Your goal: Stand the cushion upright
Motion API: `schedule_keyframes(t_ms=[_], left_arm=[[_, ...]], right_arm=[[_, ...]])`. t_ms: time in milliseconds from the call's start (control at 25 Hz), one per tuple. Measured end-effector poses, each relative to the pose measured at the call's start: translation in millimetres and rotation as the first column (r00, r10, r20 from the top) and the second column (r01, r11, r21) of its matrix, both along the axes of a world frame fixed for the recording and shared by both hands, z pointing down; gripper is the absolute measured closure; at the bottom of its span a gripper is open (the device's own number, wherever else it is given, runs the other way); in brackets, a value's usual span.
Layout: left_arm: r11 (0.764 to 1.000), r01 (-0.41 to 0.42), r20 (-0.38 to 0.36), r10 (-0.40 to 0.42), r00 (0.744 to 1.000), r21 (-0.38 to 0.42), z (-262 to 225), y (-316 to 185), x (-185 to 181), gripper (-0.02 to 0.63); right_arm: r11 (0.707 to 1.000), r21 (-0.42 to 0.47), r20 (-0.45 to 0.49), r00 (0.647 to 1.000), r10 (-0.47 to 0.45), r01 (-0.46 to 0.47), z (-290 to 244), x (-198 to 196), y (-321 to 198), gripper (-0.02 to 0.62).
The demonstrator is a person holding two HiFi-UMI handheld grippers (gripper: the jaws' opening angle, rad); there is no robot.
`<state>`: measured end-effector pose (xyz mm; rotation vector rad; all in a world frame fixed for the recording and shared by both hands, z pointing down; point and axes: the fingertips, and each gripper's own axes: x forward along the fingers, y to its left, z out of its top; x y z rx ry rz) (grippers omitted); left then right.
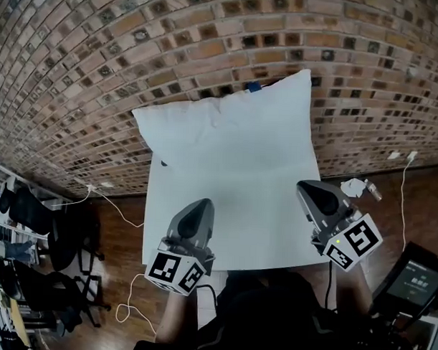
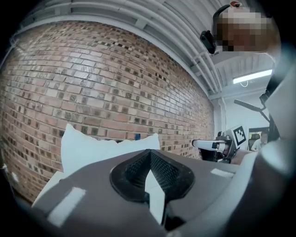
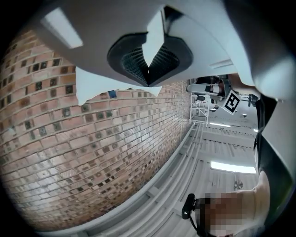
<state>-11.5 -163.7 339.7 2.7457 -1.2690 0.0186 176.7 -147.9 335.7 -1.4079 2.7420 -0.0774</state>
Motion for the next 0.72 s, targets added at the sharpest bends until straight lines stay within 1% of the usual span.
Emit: schedule_keyframes(t_ms=[120,280,360,440,520,640,720], left_arm=[[1.000,-0.020,-0.009,0.020,1.000,-0.004,1.7,-10.8,-20.6,0.604],[1.000,-0.003,-0.031,0.003,1.000,-0.015,3.1,-32.3,-63.9,0.604],[1.000,-0.001,-0.019,0.001,1.000,-0.009,6.3,-42.1,-85.4,0.604],[1.000,0.002,-0.021,-0.003,1.000,-0.009,10.5,-54.9,-107.7,0.604],[1.000,0.002,-0.039,-0.003,0.999,-0.016,16.7,-70.6,-129.7,0.604],[0.999,0.000,-0.045,-0.001,0.999,-0.033,33.4,-96.5,-159.3,0.604],[0.998,-0.005,-0.043,0.003,0.999,-0.056,47.5,-112.2,-174.8,0.604]], right_arm=[[0.999,-0.008,0.027,0.999,0.038,-0.037,-0.7,-7.8,-6.4,0.589],[0.994,-0.014,0.028,0.994,0.110,-0.109,-2.3,-14.2,-18.1,0.589],[0.989,-0.015,0.029,0.988,0.149,-0.148,-2.9,-15.3,-22.9,0.589],[0.984,-0.019,0.013,0.984,0.178,-0.178,-0.2,-17.8,-28.3,0.589],[0.977,-0.029,-0.010,0.978,0.210,-0.210,5.6,-18.7,-34.9,0.589],[0.962,-0.055,-0.031,0.963,0.266,-0.267,17.1,-14.7,-46.1,0.587],[0.954,-0.077,-0.056,0.957,0.285,-0.289,27.4,-13.5,-52.6,0.556]])
